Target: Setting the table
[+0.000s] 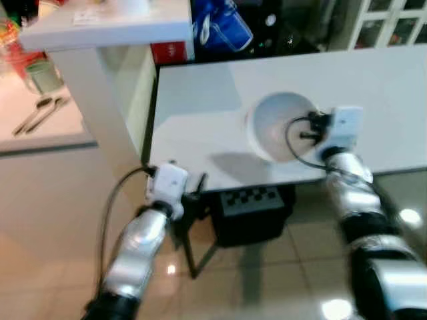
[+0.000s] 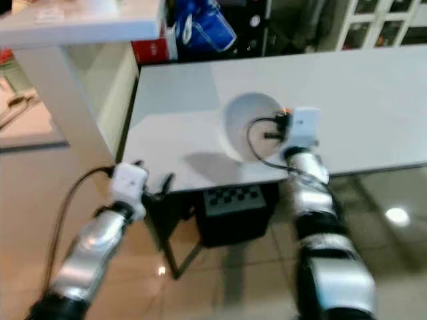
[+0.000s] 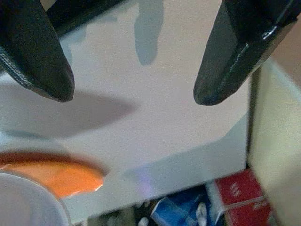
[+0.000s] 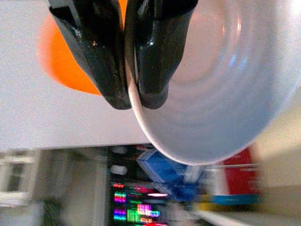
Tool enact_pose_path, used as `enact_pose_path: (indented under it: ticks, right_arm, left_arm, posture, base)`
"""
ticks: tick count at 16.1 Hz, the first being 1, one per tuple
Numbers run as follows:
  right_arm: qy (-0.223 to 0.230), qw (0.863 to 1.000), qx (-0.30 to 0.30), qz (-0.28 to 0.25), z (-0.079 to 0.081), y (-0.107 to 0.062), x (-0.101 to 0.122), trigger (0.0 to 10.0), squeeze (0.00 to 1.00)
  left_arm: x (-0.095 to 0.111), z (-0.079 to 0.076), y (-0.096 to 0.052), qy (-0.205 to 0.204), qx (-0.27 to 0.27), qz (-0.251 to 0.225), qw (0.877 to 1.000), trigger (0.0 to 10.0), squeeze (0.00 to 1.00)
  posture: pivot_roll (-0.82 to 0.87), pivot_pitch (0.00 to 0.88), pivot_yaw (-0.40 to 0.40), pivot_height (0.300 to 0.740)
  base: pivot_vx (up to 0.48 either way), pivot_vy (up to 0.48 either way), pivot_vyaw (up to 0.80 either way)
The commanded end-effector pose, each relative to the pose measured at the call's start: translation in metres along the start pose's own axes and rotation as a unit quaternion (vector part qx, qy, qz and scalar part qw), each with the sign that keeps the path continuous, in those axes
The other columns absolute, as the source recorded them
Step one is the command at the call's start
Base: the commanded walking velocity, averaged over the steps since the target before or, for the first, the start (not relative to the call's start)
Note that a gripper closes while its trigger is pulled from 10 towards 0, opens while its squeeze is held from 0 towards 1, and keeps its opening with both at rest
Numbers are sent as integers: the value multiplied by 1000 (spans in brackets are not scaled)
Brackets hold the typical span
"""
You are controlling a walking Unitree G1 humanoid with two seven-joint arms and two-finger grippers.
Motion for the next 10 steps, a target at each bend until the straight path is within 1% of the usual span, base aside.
enact_pose_path:
  ticks: [1,5,10]
  right_arm:
    - [-10,1000,-18,-22,-15,1,9,10000,0]
    - [-16,1000,-9,-22,-11,1,8,10000,0]
    - [-23,999,-3,-28,-10,2,11,10000,0]
  left_arm:
    - [4,-8,3,0,-10,-9,1000,10000,0]
    - [5,-10,3,2,-6,-14,1000,10000,0]
    - [5,-11,3,3,-6,-17,1000,10000,0]
  posture:
    - [14,1,85,740]
    - [19,5,76,740]
    - [19,6,73,740]
  base:
    - [371,-304,0]
    - [361,-313,0]
    - [343,-332,0]
Point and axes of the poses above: a point about 5 cm out from each wrist's last joint towards the gripper, its own y axis pointing out of the wrist towards the gripper, its own x axis along the axis of the wrist's last joint, z = x × y, the point moved 1 cm from there along y, pointing out of the wrist towards the gripper, and after that the axes turned 13 degrees about -y, right-handed, at the moved point
